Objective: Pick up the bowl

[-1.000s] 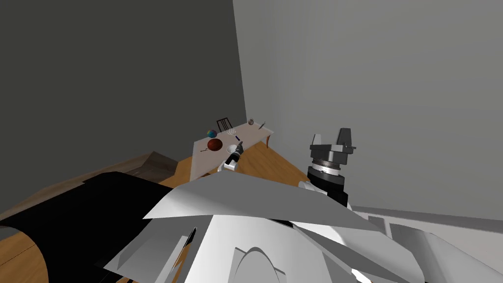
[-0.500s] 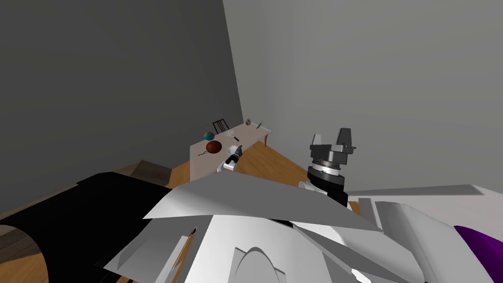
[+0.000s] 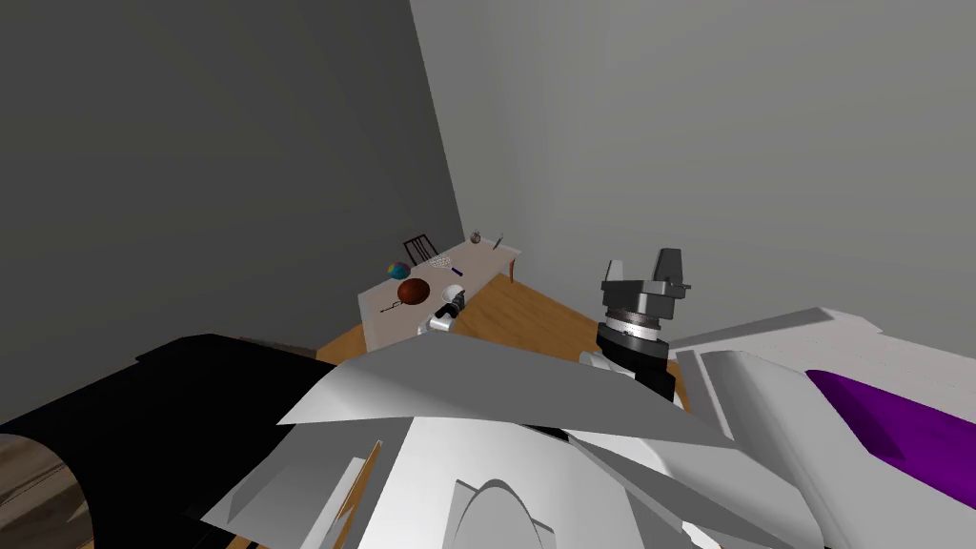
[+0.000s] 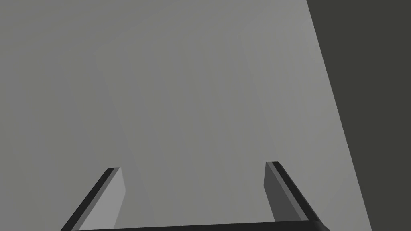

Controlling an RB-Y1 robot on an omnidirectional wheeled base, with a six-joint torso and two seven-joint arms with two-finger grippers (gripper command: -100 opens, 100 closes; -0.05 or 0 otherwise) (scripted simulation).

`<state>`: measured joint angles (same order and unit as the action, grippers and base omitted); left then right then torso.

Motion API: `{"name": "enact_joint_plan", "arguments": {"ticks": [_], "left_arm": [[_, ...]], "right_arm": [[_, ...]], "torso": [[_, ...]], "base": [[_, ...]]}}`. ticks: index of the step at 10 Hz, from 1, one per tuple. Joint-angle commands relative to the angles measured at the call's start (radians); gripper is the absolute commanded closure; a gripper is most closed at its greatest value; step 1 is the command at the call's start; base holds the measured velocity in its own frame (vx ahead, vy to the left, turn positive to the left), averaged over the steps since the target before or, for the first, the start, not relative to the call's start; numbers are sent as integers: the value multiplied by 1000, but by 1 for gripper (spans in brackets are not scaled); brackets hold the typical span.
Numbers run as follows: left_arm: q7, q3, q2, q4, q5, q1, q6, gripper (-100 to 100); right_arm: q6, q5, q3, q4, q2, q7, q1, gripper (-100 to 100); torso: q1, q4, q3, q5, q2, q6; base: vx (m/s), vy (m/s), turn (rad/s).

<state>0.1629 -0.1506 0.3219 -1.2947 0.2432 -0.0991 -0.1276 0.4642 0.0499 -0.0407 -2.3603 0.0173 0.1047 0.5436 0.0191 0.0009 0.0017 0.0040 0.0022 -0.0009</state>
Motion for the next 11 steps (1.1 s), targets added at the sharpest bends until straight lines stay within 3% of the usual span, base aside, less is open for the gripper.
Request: {"name": "enact_joint_plan", "arguments": {"ticks": [1,3,5,9,11], "left_arm": [[10,4,16,50,12,12,-38,-100],[10,4,16,60,12,12,-38,-100],[20,5,33,126,26,24,-66,-100],[35,7,53,233,48,35,-105,-100],[41,4,52,287,58,32,-124,-100]], "right_arm": [[0,0,0,0,0,0,0,0],[0,0,0,0,0,0,0,0],[0,0,0,0,0,0,0,0],[0,0,0,0,0,0,0,0],[0,0,0,0,0,0,0,0]], "torso": [[0,0,0,0,0,0],[-3,-1,-2,0,-4,-1],[-12,-1,-3,-2,-5,0],[-1,-1,-3,0,-6,0],[0,-2,-6,0,-10,0]], "base": [[-38,260,-264],[-17,113,-30],[-16,103,-240],[-19,230,-236],[71,206,-242]]}}
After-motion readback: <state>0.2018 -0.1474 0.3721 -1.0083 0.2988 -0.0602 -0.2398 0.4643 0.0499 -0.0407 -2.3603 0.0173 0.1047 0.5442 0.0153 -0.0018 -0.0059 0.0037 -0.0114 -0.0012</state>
